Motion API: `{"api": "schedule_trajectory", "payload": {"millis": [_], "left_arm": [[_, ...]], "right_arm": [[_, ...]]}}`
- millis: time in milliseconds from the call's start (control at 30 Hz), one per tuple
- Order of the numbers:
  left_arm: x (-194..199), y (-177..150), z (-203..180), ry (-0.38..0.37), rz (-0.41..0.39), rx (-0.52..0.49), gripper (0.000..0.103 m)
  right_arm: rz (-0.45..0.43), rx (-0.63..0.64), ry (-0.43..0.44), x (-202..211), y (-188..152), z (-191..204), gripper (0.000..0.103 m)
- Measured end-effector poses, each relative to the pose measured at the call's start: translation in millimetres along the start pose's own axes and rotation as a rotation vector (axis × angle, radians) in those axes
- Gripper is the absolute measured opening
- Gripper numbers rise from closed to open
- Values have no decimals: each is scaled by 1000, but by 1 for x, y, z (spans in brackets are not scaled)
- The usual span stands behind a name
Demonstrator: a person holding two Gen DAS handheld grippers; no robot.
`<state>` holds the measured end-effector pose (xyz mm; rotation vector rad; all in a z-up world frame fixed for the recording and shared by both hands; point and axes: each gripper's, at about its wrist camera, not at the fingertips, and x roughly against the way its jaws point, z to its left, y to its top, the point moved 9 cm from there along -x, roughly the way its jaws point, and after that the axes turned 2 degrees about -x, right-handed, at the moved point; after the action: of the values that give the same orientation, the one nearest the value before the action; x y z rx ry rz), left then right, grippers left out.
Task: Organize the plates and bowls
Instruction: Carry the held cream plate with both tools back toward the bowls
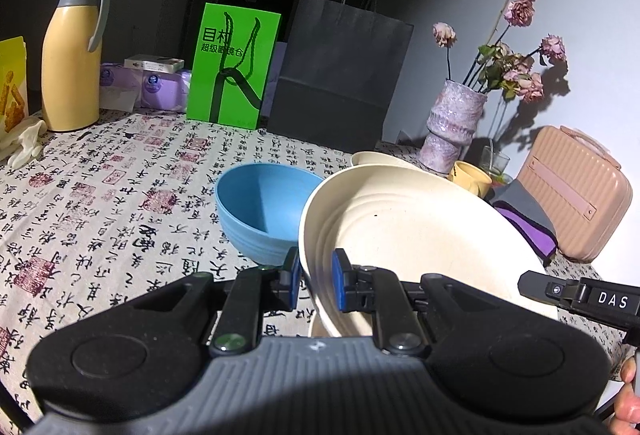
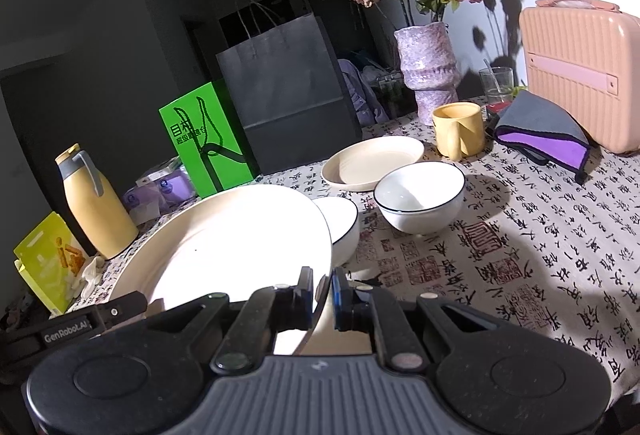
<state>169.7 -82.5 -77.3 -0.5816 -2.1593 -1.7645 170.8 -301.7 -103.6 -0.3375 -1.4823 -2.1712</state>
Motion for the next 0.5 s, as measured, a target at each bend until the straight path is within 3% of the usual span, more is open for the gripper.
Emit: {"api": "schedule_trajectory", "payload": {"millis": [500], "left_arm": [[-6, -17, -10, -2, 26, -36, 16]], "right_arm": [[7, -31, -10, -1, -12, -18, 9]]}}
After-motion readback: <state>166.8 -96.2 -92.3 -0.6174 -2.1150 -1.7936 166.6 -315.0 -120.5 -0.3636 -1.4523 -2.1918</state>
